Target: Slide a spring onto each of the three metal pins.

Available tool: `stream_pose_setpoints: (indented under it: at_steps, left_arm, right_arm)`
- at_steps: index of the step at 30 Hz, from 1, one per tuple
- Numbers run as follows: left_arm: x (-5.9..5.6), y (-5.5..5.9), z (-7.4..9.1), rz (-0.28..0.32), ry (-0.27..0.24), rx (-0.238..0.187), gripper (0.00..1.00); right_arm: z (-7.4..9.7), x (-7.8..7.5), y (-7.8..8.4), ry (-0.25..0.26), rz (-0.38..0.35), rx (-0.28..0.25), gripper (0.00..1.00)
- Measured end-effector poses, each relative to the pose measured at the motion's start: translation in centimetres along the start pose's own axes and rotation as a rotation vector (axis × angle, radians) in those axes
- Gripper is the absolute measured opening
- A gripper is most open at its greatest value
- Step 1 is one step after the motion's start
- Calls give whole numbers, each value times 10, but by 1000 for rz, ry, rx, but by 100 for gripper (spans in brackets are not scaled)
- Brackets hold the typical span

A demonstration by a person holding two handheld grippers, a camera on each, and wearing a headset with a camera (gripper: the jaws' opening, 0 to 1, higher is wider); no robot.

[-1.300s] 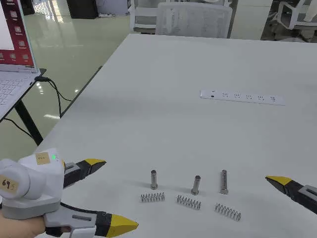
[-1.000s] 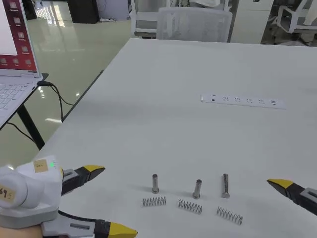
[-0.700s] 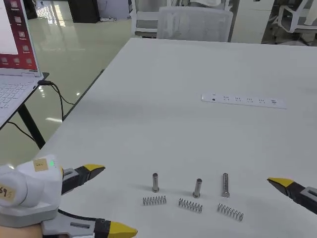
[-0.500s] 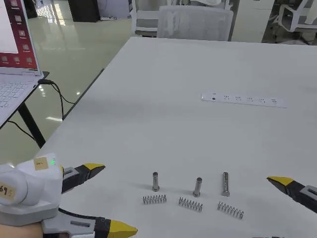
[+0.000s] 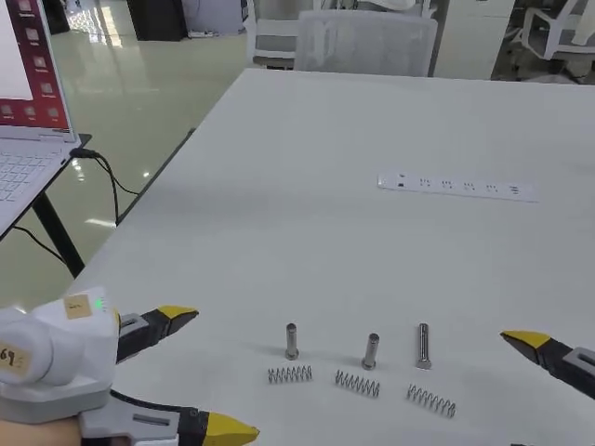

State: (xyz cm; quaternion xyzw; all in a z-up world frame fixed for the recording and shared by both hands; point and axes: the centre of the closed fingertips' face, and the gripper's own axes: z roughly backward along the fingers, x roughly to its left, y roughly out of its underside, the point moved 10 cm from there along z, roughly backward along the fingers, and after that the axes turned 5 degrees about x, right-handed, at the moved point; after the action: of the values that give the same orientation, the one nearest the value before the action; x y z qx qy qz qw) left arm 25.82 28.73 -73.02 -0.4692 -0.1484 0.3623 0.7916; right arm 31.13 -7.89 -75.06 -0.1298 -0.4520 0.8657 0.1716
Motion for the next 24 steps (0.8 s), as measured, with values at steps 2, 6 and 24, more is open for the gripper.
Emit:
stream_pose_setpoints:
  at_steps: [2,6,24]
  left_arm:
    - [0,0,0,1,0,-2,97]
    - [-1,0,0,-1,2,-1,97]
    - [-2,-1,-2,-2,8,-8,97]
  right_arm:
    - [0,0,0,1,0,0,92]
    - [0,0,1,0,0,0,92]
    - [1,0,3,3,-4,4,92]
